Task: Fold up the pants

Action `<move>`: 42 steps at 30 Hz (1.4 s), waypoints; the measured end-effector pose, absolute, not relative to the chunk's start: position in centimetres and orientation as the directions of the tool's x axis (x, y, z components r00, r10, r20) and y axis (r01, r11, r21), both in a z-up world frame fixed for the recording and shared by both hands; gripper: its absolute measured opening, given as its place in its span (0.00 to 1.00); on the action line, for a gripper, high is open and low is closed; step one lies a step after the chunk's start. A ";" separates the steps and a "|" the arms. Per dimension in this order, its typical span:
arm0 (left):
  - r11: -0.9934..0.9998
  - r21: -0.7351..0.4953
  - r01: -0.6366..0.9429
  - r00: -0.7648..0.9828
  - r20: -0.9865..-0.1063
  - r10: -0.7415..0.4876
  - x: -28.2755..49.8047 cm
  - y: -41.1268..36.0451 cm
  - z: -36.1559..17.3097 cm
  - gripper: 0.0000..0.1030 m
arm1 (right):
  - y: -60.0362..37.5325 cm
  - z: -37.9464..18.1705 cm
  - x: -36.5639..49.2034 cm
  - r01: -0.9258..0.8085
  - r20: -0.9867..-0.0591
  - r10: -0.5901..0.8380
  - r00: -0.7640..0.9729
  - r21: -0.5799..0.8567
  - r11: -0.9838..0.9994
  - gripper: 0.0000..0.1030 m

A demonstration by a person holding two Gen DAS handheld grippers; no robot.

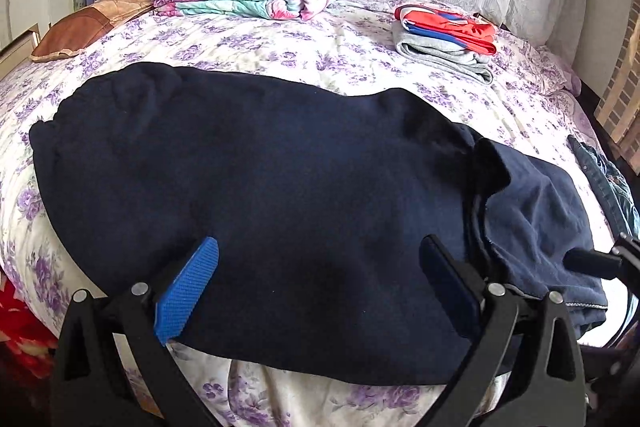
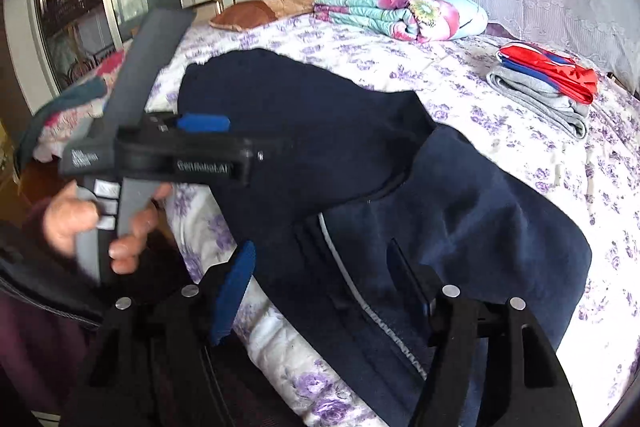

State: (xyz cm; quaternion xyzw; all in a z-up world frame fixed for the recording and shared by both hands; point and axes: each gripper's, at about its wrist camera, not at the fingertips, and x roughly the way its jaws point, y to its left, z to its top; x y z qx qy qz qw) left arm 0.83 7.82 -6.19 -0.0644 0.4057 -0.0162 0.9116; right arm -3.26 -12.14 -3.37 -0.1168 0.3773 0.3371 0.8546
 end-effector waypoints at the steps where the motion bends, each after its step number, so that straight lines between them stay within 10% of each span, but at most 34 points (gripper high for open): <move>1: 0.991 -0.129 -0.023 0.670 -0.738 -0.081 0.8 7.8 -6.2 0.95 | -12.3 -3.0 -3.0 -0.661 -0.721 0.485 0.495 0.049 0.748 0.67; 10: 0.992 -0.121 -0.025 0.675 -0.734 -0.073 0.3 8.0 -6.1 0.95 | -8.8 -5.7 -0.5 -0.712 -0.813 0.365 0.454 -0.084 0.698 0.65; 13: 0.993 -0.119 -0.023 0.675 -0.734 -0.073 0.3 8.0 -6.1 0.95 | -8.6 -7.2 0.8 -0.687 -0.831 0.324 0.452 -0.092 0.721 0.54; 16: 0.993 -0.119 -0.021 0.675 -0.734 -0.073 0.3 8.1 -6.1 0.95 | -9.9 -6.1 1.9 -0.667 -0.824 0.361 0.436 -0.027 0.745 0.22; 19: 0.991 -0.129 -0.024 0.679 -0.730 -0.079 0.2 8.3 -6.1 0.95 | -11.3 -4.2 2.5 -0.633 -0.776 0.410 0.480 0.017 0.774 0.19; 27: 0.988 -0.151 -0.039 0.686 -0.723 -0.083 0.1 8.6 -5.8 0.95 | -8.2 -7.1 3.2 -0.657 -0.785 0.455 0.421 0.082 0.749 0.23; 31: 0.991 -0.132 -0.027 0.687 -0.723 -0.078 -0.2 8.3 -5.6 0.95 | -8.3 -6.1 1.9 -0.669 -0.779 0.461 0.425 0.073 0.740 0.63; 35: 0.988 -0.149 0.041 0.709 -0.693 -0.134 -0.9 7.2 -4.6 0.95 | -12.0 -1.5 1.9 -0.599 -0.706 0.472 0.528 0.085 0.796 0.62; 36: 0.987 -0.146 0.070 0.717 -0.680 -0.151 -1.1 6.5 -4.2 0.95 | -13.3 -0.7 2.6 -0.554 -0.698 0.440 0.565 0.075 0.829 0.58; 38: 0.978 -0.140 0.153 0.718 -0.664 -0.207 -1.3 4.4 -3.4 0.95 | -15.2 0.0 5.3 -0.478 -0.712 0.410 0.570 0.118 0.870 0.16; 42: 0.949 -0.110 0.296 0.686 -0.667 -0.291 -1.0 -0.5 -3.2 0.95 | -15.7 -2.0 10.5 -0.472 -0.759 0.486 0.434 0.267 0.840 0.08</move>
